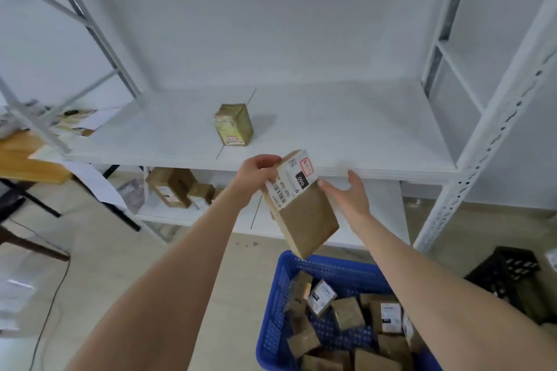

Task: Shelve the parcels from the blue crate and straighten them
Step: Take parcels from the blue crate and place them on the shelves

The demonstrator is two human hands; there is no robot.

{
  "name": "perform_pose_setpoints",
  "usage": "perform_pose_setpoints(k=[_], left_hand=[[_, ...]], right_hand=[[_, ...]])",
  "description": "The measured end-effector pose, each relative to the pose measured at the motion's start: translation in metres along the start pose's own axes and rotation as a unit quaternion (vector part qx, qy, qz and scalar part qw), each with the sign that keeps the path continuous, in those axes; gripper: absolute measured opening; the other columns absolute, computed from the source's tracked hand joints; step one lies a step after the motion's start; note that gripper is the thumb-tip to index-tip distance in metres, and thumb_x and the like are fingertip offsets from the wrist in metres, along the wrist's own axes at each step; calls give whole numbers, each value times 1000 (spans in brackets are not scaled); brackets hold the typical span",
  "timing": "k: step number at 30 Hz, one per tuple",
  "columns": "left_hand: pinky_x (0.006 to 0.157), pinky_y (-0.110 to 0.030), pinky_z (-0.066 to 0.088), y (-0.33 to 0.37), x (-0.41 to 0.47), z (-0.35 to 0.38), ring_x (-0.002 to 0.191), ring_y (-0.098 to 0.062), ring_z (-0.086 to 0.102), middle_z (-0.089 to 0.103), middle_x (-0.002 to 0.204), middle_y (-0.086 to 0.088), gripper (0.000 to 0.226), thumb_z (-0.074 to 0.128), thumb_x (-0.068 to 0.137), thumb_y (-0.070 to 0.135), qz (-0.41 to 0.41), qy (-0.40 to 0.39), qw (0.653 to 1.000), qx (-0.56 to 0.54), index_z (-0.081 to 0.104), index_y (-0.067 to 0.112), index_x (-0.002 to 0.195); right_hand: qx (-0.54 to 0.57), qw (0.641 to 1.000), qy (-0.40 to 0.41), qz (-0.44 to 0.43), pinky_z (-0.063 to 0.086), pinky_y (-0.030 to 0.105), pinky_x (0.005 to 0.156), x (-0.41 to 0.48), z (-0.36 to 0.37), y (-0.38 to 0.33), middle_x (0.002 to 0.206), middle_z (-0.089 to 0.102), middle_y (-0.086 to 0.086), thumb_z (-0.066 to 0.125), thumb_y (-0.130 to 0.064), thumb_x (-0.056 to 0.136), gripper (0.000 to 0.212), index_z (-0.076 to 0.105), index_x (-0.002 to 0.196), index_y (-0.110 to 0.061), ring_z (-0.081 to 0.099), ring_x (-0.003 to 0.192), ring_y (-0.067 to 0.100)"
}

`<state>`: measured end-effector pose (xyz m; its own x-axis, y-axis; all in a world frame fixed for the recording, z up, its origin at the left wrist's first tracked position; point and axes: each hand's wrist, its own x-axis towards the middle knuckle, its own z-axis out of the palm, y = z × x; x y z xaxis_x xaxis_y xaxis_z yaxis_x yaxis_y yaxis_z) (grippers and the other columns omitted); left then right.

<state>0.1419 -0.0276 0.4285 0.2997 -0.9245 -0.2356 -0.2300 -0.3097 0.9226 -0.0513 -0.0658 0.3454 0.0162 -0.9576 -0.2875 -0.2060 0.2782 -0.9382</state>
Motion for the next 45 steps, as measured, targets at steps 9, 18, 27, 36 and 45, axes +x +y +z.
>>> perform_pose_setpoints(k=[9, 18, 27, 36, 45], left_hand=[[100, -37, 44, 11, -14, -51, 109, -21, 56, 62, 121, -10, 39, 49, 85, -1, 56, -15, 991, 119, 64, 14, 118], [96, -44, 45, -40, -25, -109, 123, -35, 47, 43, 135, -16, 76, 63, 87, 39, -99, 142, 971, 163, 25, 6, 144], [77, -35, 49, -51, -23, -133, 84, -22, 53, 52, 107, -6, 50, 51, 95, 40, -46, 100, 994, 24, 42, 6, 132], [100, -47, 45, -48, -20, -156, 117, -31, 53, 54, 129, -12, 47, 48, 98, 34, -3, 91, 995, 31, 42, 8, 135], [101, -44, 44, -60, -13, -177, 118, -29, 51, 53, 130, -10, 39, 40, 101, 27, -6, 66, 998, 8, 44, 12, 137]], right_hand=[[115, 985, -124, 46, 59, 37, 73, -42, 54, -47, 97, 73, 8, 77, -28, 81, 38, 60, 110, -12, 71, 83, 22], [358, 924, -27, 132, 56, 43, 72, -71, 104, -48, 101, 67, 12, 67, -11, 89, 27, 48, 109, -16, 66, 93, 31], [368, 922, -27, 117, 55, 41, 79, -87, 123, -62, 106, 66, 15, 57, -23, 96, 27, 55, 119, -8, 66, 92, 28], [339, 932, 25, 124, 54, 37, 86, -96, 142, -72, 91, 66, 8, 52, -23, 98, 16, 57, 107, -12, 64, 88, 22], [321, 938, 46, 124, 53, 36, 88, -112, 158, -66, 92, 65, 8, 51, -18, 97, 10, 55, 106, -14, 63, 92, 20]])
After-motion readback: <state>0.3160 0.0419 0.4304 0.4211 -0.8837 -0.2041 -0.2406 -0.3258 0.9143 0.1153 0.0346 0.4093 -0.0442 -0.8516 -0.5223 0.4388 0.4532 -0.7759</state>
